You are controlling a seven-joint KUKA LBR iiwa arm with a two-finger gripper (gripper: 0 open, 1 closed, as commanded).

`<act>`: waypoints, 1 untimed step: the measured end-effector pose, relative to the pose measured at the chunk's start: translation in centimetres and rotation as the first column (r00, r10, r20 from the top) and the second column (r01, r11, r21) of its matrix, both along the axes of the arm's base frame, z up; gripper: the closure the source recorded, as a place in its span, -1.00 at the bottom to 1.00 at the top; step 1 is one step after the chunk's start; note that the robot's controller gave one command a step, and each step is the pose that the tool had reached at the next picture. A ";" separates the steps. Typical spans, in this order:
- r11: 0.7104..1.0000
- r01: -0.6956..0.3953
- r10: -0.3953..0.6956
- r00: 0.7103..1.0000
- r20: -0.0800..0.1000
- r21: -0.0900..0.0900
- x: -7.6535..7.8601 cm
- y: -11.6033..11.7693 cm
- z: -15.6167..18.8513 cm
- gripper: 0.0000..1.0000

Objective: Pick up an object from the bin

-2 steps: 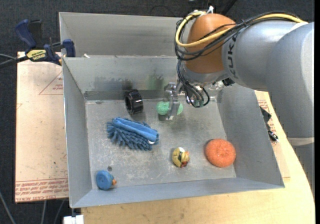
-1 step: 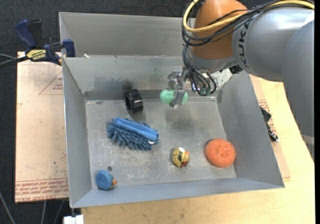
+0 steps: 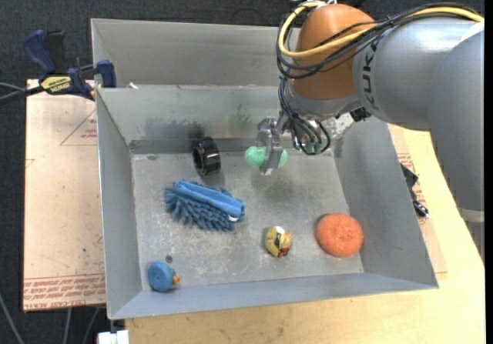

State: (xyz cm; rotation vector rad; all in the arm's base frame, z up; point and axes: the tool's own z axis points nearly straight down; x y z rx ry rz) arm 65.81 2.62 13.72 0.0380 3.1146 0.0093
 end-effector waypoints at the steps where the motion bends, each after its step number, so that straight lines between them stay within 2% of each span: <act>1: 1.000 0.000 0.000 1.000 0.022 0.001 0.5 0.0 2.3 1.00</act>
Offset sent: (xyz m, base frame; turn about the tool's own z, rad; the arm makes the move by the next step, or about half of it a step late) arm 0.0000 0.0001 0.0052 0.0000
